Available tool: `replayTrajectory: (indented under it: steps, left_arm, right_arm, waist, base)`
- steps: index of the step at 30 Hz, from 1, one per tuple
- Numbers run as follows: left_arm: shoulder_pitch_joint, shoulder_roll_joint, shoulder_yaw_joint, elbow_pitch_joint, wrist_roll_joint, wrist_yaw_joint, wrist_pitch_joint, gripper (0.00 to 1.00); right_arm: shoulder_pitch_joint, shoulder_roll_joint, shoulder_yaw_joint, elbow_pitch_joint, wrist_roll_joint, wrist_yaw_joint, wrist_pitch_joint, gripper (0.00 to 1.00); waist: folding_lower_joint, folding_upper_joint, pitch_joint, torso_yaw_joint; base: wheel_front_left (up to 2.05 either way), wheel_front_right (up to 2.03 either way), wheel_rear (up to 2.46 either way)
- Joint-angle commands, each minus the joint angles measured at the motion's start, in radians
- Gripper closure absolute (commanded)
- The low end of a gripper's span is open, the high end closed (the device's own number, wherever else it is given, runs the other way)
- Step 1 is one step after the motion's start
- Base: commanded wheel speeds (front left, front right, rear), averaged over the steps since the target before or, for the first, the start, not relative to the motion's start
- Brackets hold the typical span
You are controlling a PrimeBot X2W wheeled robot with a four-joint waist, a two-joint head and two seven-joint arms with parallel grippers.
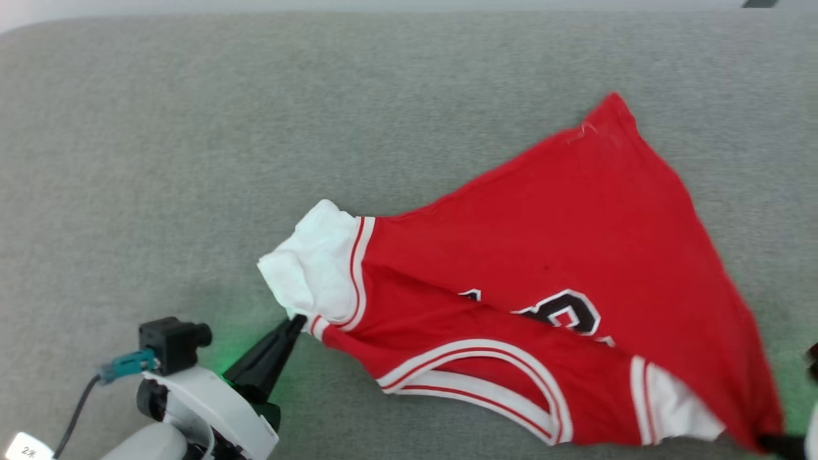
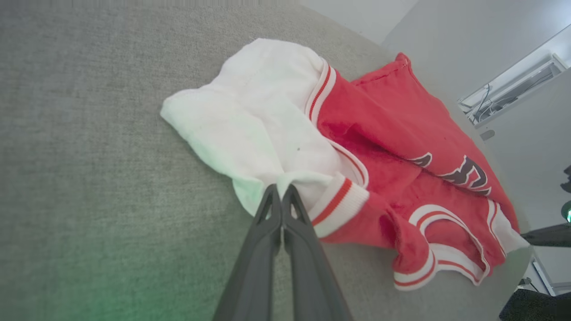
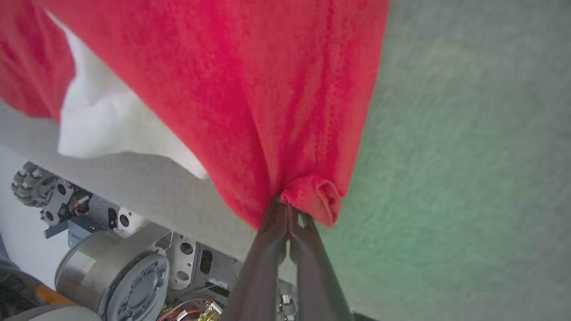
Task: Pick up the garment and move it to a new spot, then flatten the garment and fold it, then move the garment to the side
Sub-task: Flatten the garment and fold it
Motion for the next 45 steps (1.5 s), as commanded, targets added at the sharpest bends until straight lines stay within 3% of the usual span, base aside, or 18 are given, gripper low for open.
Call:
replayTrajectory:
  steps: [1,5,6,7,8,11,17,22,27,33,42,43,44,45]
  left_arm:
    - [0.014,0.0,0.015,0.001,0.011,0.004,0.0,1.0]
    - [0.021,-0.003,0.036,0.007,0.028,0.003,0.0,1.0]
    - [0.023,-0.003,0.039,0.008,0.03,0.002,0.0,1.0]
    - [0.025,-0.003,0.041,0.009,0.03,0.0,0.0,1.0]
    - [0.026,-0.003,0.044,0.01,0.032,-0.002,0.0,1.0]
    - [0.029,-0.006,0.047,0.011,0.036,-0.006,0.0,1.0]
    - [0.024,-0.025,0.052,0.011,0.05,-0.016,0.0,1.0]
    - [-0.013,-0.053,0.046,0.009,0.077,-0.022,0.001,1.0]
    - [-0.068,-0.084,0.032,0.021,0.096,-0.034,0.008,1.0]
    - [-0.149,-0.144,0.001,0.049,0.118,-0.056,0.019,1.0]
    - [-0.219,-0.237,-0.046,0.133,0.126,-0.069,0.012,1.0]
    - [-0.22,-0.241,-0.049,0.142,0.126,-0.067,0.012,1.0]
    - [-0.22,-0.245,-0.053,0.148,0.124,-0.068,0.012,1.0]
    - [-0.221,-0.246,-0.059,0.152,0.12,-0.068,0.01,1.0]
  right_arm:
    - [0.032,0.023,0.009,-0.02,-0.02,-0.002,0.007,1.0]
    - [0.064,0.062,0.025,-0.078,-0.067,-0.002,0.017,1.0]
    - [0.054,0.073,0.012,-0.087,-0.085,-0.002,0.003,0.63]
    - [0.045,0.082,-0.007,-0.091,-0.101,-0.002,-0.012,0.2]
    - [0.04,0.086,-0.02,-0.096,-0.117,-0.002,-0.021,0.0]
    - [0.048,0.084,-0.08,-0.121,-0.147,-0.002,-0.025,0.0]
    - [0.062,0.047,-0.299,-0.227,-0.134,-0.002,0.007,0.0]
    - [-0.103,0.034,-0.382,-0.283,-0.174,-0.002,-0.027,0.0]
    - [-0.394,0.073,-0.236,-0.174,-0.23,-0.002,-0.08,0.0]
    - [-0.689,0.105,-0.003,0.087,-0.321,-0.002,-0.062,0.0]
    - [-0.864,0.075,0.295,0.31,-0.252,-0.001,-0.011,0.0]
    - [-0.864,0.075,0.328,0.321,-0.236,-0.001,0.003,0.24]
    - [-0.867,0.072,0.353,0.331,-0.222,-0.001,0.012,0.67]
    - [-0.872,0.068,0.377,0.337,-0.21,-0.001,0.013,1.0]
  waist:
    - [0.0,0.0,-0.007,-0.025]
    - [0.0,0.0,-0.001,-0.042]
    - [0.0,0.0,-0.001,-0.047]
    - [0.0,0.0,-0.001,-0.05]
    - [0.0,0.0,0.0,-0.053]
    - [0.0,0.0,0.0,-0.055]
    - [0.0,0.0,0.008,-0.035]
    - [0.0,0.0,0.046,-0.004]
    - [0.0,0.0,0.104,0.036]
    - [0.0,0.0,0.179,0.106]
    - [0.0,0.0,0.229,0.181]
    - [0.0,0.0,0.228,0.184]
    - [0.0,0.0,0.227,0.186]
    - [0.0,0.0,0.225,0.187]
  base:
    - [0.0,0.0,0.0]
    - [0.0,0.0,0.0]
    - [0.0,0.0,0.0]
    - [0.0,0.0,0.0]
    - [0.0,0.0,0.0]
    - [0.0,0.0,0.0]
    - [0.0,0.0,0.0]
    - [0.0,0.0,0.0]
    - [0.0,0.0,0.0]
    - [0.0,0.0,0.0]
    - [0.0,0.0,0.0]
    - [0.0,0.0,0.0]
    - [0.0,0.0,0.0]
    - [0.0,0.0,0.0]
